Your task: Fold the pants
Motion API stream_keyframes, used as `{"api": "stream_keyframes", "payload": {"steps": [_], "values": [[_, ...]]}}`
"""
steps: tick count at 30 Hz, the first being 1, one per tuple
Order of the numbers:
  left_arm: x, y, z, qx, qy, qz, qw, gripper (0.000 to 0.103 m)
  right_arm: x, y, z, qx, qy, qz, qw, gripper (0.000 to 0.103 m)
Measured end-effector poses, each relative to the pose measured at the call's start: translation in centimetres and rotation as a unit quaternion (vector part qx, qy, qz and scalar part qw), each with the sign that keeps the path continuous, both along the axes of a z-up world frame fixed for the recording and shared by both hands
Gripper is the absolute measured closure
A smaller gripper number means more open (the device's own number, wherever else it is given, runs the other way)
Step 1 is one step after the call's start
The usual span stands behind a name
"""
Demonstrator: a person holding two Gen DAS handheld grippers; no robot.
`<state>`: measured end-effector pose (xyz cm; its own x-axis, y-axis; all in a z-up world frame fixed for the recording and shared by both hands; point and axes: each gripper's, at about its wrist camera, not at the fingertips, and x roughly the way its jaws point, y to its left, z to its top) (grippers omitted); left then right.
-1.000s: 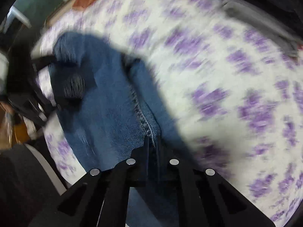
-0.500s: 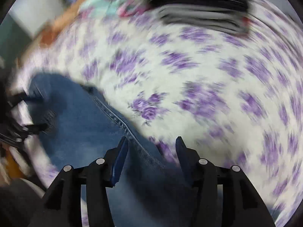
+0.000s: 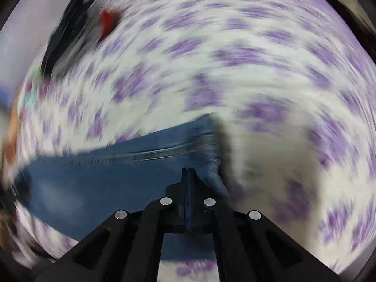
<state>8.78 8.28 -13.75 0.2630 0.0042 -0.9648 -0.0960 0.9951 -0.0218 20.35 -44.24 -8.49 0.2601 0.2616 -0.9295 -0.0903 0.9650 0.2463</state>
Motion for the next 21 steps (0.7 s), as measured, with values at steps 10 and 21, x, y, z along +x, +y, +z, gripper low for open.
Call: {"api": "stream_keyframes", "payload": {"steps": [10, 21], "values": [[-3.6, 1.3, 0.3, 0.007, -0.014, 0.003, 0.9999, 0.005, -5.1, -5.6, 2.0, 0.057, -0.025, -0.134, 0.989, 0.018], [-5.2, 2.1, -1.1, -0.019, -0.02, 0.017, 0.9995, 0.004, -5.0, -3.9, -4.0, 0.185, 0.034, -0.241, 0.952, 0.076]]}}
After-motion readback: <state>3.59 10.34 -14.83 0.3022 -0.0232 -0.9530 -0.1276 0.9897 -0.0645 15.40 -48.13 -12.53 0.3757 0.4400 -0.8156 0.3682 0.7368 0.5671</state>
